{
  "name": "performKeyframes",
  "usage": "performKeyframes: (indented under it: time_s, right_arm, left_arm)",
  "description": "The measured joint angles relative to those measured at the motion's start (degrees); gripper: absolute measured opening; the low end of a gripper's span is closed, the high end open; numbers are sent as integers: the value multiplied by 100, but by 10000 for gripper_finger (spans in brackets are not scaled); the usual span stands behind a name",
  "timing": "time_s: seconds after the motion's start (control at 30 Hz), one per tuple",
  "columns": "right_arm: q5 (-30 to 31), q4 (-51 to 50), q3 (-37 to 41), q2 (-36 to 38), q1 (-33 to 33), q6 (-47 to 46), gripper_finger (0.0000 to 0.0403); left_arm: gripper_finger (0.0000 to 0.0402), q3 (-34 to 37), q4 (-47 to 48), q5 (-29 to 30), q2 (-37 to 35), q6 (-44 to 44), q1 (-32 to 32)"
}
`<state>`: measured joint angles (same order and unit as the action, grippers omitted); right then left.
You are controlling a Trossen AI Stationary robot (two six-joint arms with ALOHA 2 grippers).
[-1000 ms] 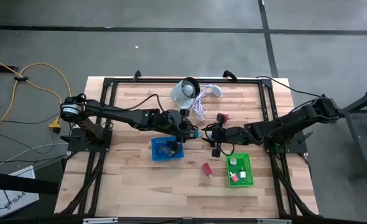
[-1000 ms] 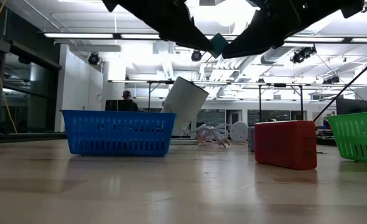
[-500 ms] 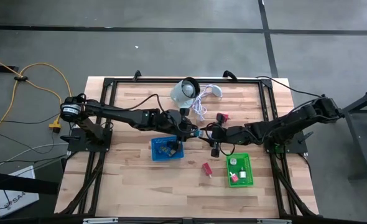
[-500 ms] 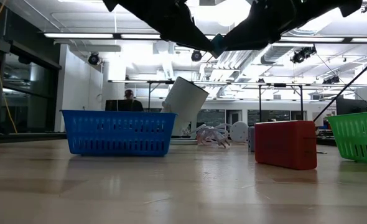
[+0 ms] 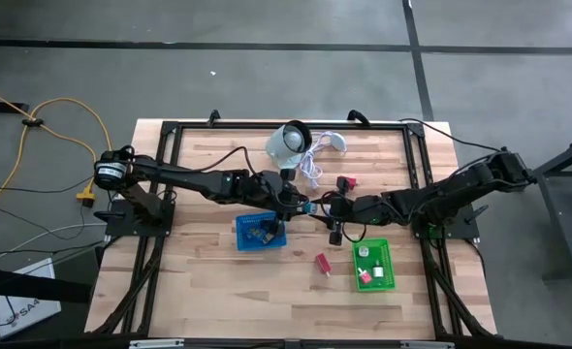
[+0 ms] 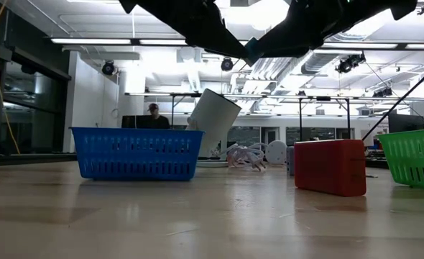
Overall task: Pick & Place Office items
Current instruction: Put the blue charger adapter into the green bin
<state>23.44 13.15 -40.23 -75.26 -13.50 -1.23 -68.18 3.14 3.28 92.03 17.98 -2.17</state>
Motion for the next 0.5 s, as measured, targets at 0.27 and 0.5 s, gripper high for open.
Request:
performKeyframes:
  time_s: [0.27, 0.5]
  right_arm:
    - [7, 2, 0, 0, 0, 0, 158]
    - [31, -2, 0, 0, 0, 20, 128]
  left_arm:
    - [124, 0, -1, 1, 0, 0, 0]
    - [124, 0, 1, 1, 0, -20, 2]
